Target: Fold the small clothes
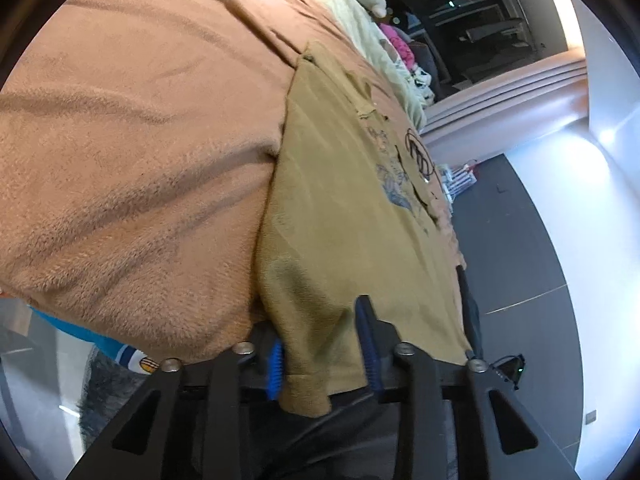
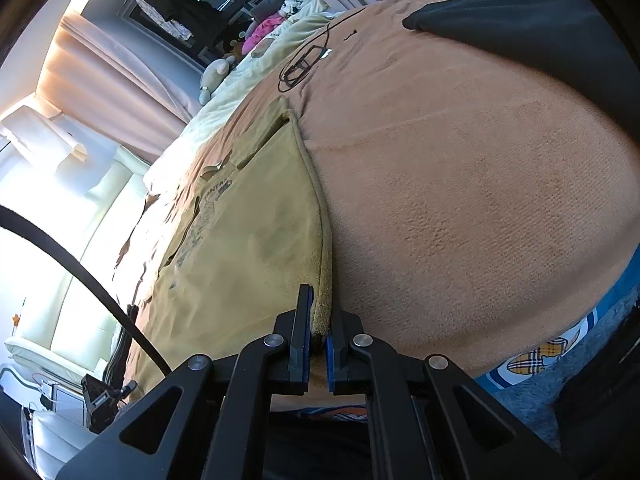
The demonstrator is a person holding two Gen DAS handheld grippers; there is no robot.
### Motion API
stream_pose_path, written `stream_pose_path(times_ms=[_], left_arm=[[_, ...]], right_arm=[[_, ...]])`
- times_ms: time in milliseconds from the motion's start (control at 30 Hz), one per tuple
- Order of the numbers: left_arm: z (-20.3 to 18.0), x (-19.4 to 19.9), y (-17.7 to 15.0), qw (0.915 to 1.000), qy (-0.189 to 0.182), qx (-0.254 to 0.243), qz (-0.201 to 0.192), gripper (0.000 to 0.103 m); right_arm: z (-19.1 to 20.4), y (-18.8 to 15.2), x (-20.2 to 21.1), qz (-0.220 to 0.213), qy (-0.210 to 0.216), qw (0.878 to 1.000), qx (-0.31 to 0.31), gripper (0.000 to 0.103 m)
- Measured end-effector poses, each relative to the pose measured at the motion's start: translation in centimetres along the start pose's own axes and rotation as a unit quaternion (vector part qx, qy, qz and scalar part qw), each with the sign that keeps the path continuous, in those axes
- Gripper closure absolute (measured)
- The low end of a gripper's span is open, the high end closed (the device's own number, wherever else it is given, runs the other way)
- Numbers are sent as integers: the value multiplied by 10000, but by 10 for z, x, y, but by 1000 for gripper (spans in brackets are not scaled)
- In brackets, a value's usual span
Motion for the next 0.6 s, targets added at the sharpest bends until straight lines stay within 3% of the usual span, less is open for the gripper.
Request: stream_pose_path(times_ms=[100, 200, 400, 600], left_arm=[[8, 4, -4, 10000, 21, 67, 30, 90], [13, 11, -9, 10000, 40, 50, 69, 96], [5, 32, -2, 9999, 41, -11, -123, 99], [-26, 61, 16, 9989, -94, -213, -414, 99]], right_arm=[[2, 0, 3, -53, -7, 10000, 35, 101], [6, 3, 8, -147, 31, 9999, 85, 101], [19, 5, 24, -310, 167, 9993, 113, 102], [32, 1, 50, -570, 271, 9979, 172, 102]])
Point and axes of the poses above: each gripper's, at about its wrist camera, not at the fingertips, and x roughly against the way its jaws point, z to its left, y to its top, the point moved 5 cm from there along -x, roughly the way its jaws point, and after that the axes turned 2 degrees about -y, right-handed, at the moved point
